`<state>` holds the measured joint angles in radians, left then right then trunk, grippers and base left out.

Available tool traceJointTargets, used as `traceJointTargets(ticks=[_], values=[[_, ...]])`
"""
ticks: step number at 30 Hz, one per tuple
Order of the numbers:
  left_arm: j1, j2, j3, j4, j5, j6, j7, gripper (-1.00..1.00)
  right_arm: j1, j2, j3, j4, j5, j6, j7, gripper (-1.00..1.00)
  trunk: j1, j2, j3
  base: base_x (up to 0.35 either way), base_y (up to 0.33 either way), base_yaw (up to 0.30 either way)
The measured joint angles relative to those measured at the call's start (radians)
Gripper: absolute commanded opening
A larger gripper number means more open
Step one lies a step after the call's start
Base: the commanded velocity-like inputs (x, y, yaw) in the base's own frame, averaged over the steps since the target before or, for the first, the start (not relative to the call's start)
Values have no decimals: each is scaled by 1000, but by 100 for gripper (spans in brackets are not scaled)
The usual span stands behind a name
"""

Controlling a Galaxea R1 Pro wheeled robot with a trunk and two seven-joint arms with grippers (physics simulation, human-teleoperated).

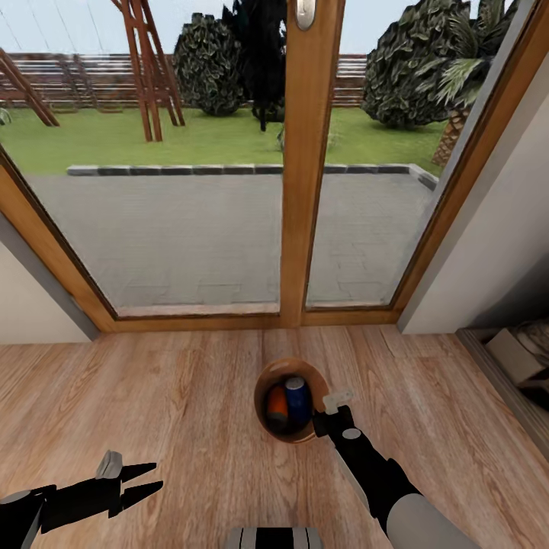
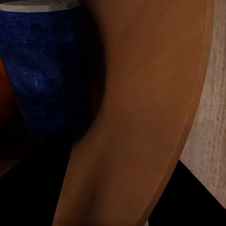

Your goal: Put the three can of soda from the living room inside the tash can in the kitchen.

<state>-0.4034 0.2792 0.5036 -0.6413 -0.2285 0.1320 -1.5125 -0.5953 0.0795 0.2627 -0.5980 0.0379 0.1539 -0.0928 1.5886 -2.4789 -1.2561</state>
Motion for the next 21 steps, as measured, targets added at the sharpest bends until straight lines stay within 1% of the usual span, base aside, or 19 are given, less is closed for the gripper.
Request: traceJointTargets(ticks=[17,20,21], values=[[0,0,0,0,0,0,0,100,0,0,0,0,0,0,0,-100,0,0,-6,0,0,0],[0,0,0,0,0,0,0,100,1,0,0,0,0,0,-1,-100,11,-21,-16,0,0,0],[0,0,0,0,0,0,0,100,0,0,0,0,1,0,-1,-100,12,-21,-19,0,0,0]])
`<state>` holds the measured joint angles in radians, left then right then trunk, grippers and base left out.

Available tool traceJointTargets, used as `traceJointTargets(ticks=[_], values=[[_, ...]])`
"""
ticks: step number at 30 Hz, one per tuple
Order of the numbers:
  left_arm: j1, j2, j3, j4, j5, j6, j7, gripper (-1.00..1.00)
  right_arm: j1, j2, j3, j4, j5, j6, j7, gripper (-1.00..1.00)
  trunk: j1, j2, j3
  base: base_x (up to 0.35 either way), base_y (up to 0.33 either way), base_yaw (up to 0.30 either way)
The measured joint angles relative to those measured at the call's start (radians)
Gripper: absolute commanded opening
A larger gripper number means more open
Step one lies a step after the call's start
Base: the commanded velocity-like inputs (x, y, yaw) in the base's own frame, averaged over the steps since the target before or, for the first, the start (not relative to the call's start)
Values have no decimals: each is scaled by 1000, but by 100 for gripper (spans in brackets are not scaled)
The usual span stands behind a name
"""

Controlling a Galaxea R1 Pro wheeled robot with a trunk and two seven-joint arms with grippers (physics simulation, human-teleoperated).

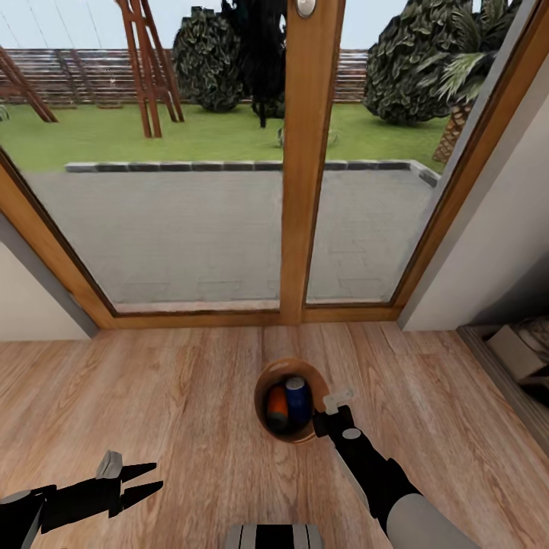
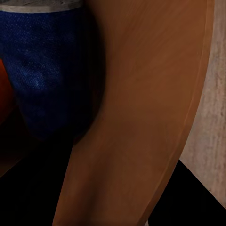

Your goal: Put the three can of soda from the living room inside the tash can in the kitchen.

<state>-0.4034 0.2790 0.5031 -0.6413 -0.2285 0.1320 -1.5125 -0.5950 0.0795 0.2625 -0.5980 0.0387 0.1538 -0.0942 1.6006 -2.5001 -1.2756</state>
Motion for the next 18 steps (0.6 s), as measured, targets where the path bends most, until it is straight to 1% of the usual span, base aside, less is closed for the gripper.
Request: traceJointTargets(ticks=[12,16,18], values=[[0,0,0,0,0,0,0,100,0,0,0,0,0,0,0,-100,0,0,0,0,0,0],[0,0,0,0,0,0,0,100,-1,0,1,-1,0,0,0,-100,1,-1,-15,0,0,0],[0,0,0,0,0,0,0,100,-1,0,0,-1,0,0,0,-100,1,-1,-15,0,0,0]])
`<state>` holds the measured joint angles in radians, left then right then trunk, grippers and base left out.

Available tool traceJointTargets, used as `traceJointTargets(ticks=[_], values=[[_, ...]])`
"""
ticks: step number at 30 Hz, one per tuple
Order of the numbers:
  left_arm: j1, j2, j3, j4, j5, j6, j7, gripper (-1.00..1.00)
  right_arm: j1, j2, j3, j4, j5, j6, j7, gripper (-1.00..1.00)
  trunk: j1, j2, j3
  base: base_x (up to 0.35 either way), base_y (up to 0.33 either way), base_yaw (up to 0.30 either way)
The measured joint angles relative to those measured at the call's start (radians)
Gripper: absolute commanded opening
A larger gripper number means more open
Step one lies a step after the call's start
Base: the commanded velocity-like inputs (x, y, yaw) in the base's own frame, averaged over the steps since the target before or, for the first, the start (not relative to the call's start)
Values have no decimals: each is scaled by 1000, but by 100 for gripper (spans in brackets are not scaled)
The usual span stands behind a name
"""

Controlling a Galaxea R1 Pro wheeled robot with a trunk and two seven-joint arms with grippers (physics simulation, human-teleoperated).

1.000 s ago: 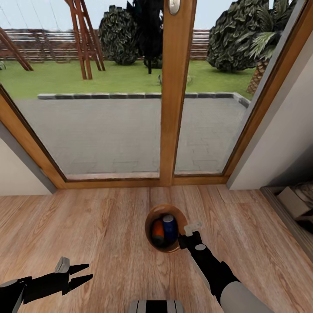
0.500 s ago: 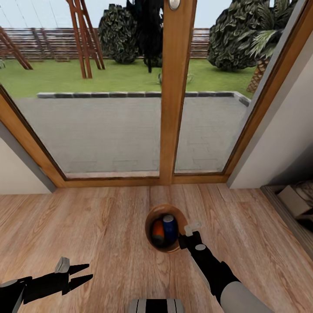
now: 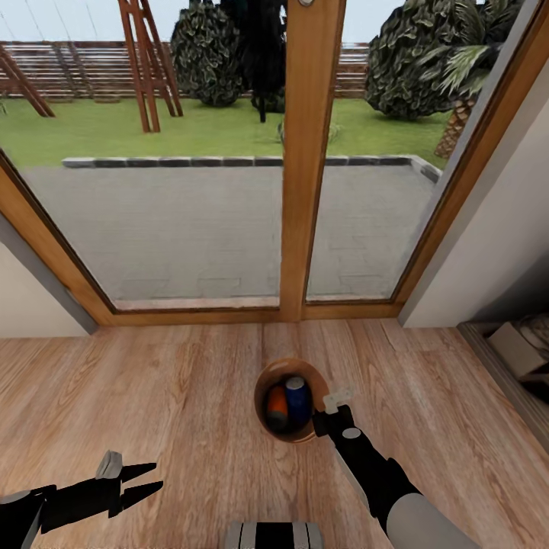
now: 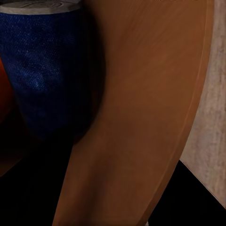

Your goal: Put the three can of soda from the living room inside the tash can in the kitchen.

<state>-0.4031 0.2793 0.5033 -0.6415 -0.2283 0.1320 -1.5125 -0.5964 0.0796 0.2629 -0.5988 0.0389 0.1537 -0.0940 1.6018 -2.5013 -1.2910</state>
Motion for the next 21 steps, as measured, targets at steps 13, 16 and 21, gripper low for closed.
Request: traceJointTargets(ticks=[13,16,21], values=[[0,0,0,0,0,0,0,100,0,0,-1,-8,4,0,0,-100,-8,-1,-15,0,0,0],[0,0,0,0,0,0,0,100,0,0,-1,-8,4,0,0,-100,-8,-1,-15,0,0,0],[0,0,0,0,0,0,0,100,0,0,-1,-8,4,0,0,-100,-8,-1,-15,0,0,0]])
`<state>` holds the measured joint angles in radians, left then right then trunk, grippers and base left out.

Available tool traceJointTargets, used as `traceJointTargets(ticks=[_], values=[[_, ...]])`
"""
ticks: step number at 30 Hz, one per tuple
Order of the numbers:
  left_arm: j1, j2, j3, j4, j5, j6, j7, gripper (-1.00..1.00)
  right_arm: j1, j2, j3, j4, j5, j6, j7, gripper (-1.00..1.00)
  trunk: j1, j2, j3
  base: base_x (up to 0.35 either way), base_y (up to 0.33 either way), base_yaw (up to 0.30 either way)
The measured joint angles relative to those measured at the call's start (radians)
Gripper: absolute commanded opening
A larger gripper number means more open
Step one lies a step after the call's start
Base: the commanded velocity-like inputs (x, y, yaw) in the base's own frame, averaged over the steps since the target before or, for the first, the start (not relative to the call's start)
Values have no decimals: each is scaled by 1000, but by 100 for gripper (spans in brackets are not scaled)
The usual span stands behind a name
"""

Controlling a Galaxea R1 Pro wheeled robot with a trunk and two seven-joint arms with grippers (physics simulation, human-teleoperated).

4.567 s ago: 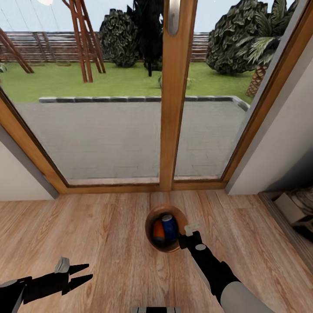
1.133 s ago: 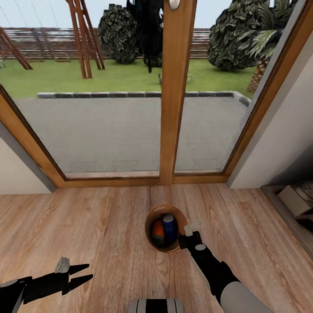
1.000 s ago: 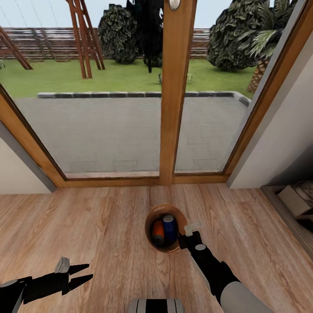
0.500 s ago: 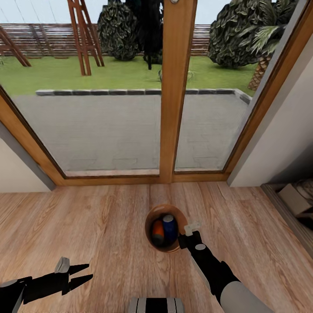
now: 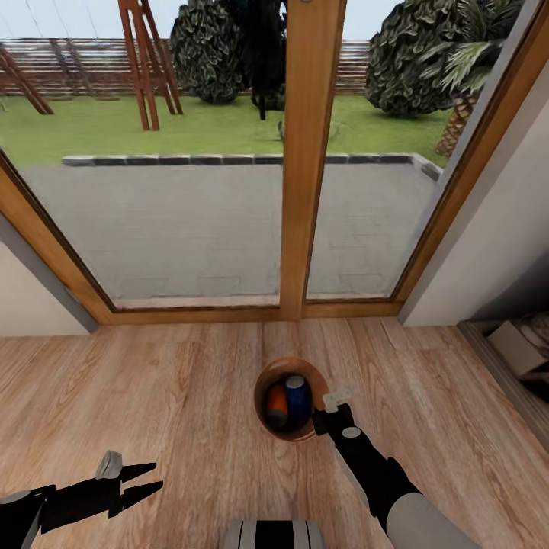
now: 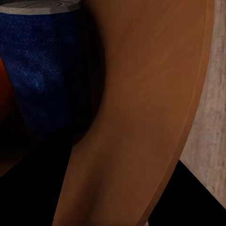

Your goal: Put the three can of soda from the living room inside the tash can in the kitchen.

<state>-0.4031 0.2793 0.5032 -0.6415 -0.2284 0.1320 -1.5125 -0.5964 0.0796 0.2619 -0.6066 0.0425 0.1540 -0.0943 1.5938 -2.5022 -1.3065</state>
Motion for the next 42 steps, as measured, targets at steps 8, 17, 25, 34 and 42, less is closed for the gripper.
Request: traceJointTargets(ticks=[8,17,25,34,42], values=[[0,0,1,0,0,0,0,100,0,0,0,0,0,0,0,-100,0,0,0,0,0,0],[0,0,1,0,0,0,0,100,0,0,0,1,0,0,0,-100,0,0,0,0,0,0],[0,0,1,0,0,0,0,100,1,0,1,-26,-3,-1,4,100,10,0,0,0,0,0],[0,0,2,0,0,0,0,100,1,0,1,-27,-3,-1,4,100,10,0,0,0,0,0],[0,0,3,0,0,0,0,100,0,0,1,-27,-3,-1,4,100,10,0,0,0,0,0]])
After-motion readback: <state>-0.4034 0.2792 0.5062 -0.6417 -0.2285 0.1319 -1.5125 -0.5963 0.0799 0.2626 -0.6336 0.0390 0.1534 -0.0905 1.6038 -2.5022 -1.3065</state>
